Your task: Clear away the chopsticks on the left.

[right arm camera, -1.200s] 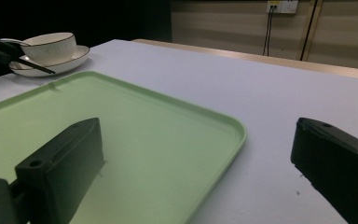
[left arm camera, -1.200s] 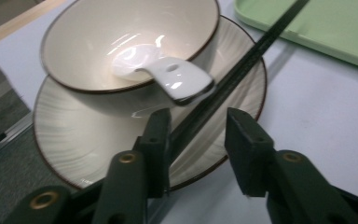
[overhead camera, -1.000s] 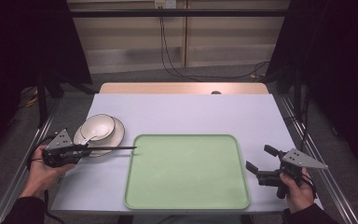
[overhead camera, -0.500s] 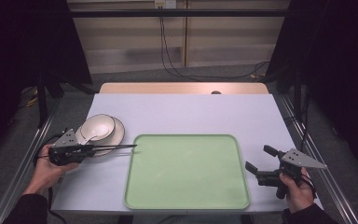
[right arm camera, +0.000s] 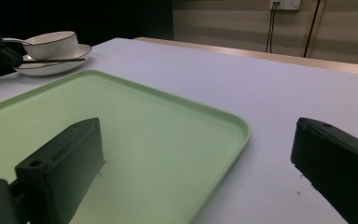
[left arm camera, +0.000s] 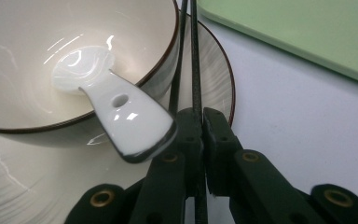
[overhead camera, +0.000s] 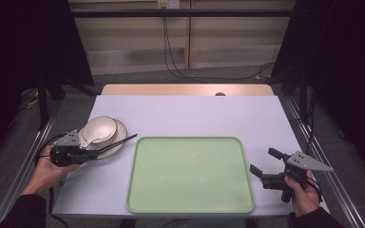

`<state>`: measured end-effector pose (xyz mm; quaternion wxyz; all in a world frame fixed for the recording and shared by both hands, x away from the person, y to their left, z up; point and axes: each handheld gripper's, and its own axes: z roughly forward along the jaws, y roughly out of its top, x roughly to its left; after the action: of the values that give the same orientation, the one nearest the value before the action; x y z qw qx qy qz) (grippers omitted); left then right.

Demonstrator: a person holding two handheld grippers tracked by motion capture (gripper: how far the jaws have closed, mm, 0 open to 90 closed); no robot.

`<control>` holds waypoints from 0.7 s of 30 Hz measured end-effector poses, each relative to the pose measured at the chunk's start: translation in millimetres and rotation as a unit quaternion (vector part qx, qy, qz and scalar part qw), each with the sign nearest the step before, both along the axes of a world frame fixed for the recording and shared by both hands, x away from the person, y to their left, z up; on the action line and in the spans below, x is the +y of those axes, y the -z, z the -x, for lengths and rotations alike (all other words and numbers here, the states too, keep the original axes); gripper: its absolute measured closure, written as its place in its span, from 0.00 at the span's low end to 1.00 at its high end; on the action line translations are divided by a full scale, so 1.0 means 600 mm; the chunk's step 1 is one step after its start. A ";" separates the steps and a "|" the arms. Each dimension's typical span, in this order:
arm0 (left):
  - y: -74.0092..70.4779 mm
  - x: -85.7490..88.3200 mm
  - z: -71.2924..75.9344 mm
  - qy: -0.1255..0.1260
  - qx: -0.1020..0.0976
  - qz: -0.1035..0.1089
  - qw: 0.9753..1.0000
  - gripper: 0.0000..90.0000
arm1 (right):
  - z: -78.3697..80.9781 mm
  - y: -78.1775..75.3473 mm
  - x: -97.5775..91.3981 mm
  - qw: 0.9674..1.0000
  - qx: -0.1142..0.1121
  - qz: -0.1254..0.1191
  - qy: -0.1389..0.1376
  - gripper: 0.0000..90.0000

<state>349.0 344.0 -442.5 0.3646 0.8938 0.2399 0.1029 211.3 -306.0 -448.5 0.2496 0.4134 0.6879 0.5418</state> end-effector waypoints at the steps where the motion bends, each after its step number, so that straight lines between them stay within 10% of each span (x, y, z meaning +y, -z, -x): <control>1: -0.001 0.001 0.000 -0.005 0.001 0.008 1.000 0.96 | 0.000 0.000 0.000 1.000 0.000 -0.002 -0.001 0.02; 14: -0.028 -0.004 0.039 -0.033 0.010 0.039 0.999 0.96 | 0.000 -0.001 0.002 1.000 -0.002 -0.006 -0.001 0.02; 21: -0.049 -0.007 0.073 -0.100 0.022 0.080 0.991 0.96 | 0.001 -0.001 0.001 1.000 -0.002 -0.003 0.003 0.02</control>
<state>305.3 340.1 -413.4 0.4179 0.8349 0.3438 0.1001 210.9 -305.5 -448.0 0.2515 0.4145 0.6849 0.5439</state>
